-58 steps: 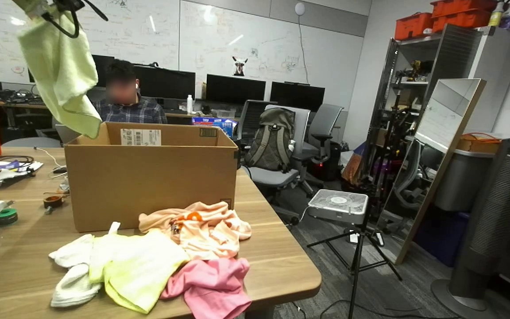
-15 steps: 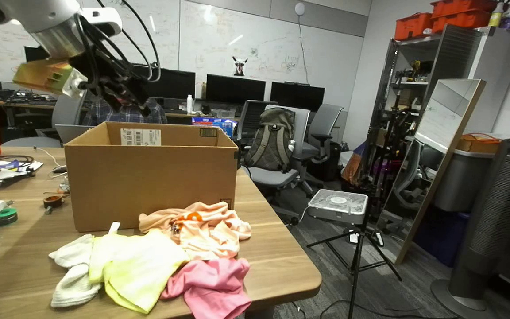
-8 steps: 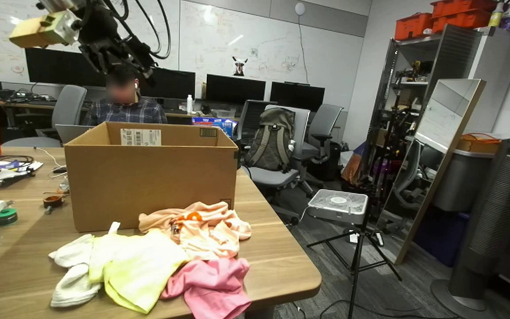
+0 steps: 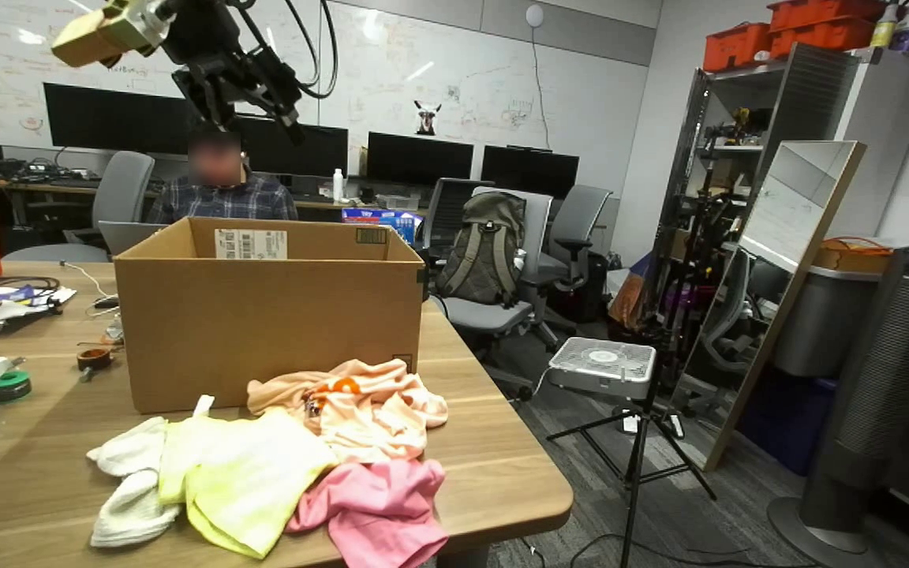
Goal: Put the yellow and pink clothes inside the box
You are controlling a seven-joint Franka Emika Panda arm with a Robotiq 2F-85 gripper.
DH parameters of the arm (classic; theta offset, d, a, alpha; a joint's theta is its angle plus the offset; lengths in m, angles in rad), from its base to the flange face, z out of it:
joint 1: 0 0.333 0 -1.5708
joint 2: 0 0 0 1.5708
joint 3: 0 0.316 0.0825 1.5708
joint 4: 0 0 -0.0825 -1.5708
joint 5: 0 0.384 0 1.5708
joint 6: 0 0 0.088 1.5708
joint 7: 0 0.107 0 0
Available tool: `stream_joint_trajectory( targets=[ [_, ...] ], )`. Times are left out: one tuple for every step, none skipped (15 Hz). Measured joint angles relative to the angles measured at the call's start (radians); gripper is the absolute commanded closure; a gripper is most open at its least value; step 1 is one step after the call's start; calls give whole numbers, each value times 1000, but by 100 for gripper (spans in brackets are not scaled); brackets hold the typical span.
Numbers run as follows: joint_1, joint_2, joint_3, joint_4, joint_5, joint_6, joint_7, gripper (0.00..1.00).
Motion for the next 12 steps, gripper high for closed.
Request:
stream_joint_trajectory(
  targets=[
    [-1,-8,-12,4,17,3,-17,0],
    [-2,-15,-23,7,33,4,-33,0],
    [-3,-24,-34,7,48,4,-50,0],
    [-4,-31,-46,7,63,4,-67,0],
    [-6,-38,-56,7,79,4,-84,0],
    [-9,-46,-65,7,97,4,-104,0],
    [-13,-51,-72,7,111,4,-122,0],
    [-18,-55,-78,6,127,4,-142,0],
    [-23,-59,-84,4,139,4,-161,0],
    [-27,-58,-86,-2,139,6,-169,0],
    [-30,-55,-88,-11,138,8,-171,0],
    [-33,-50,-89,-22,138,9,-173,0]
  ],
)
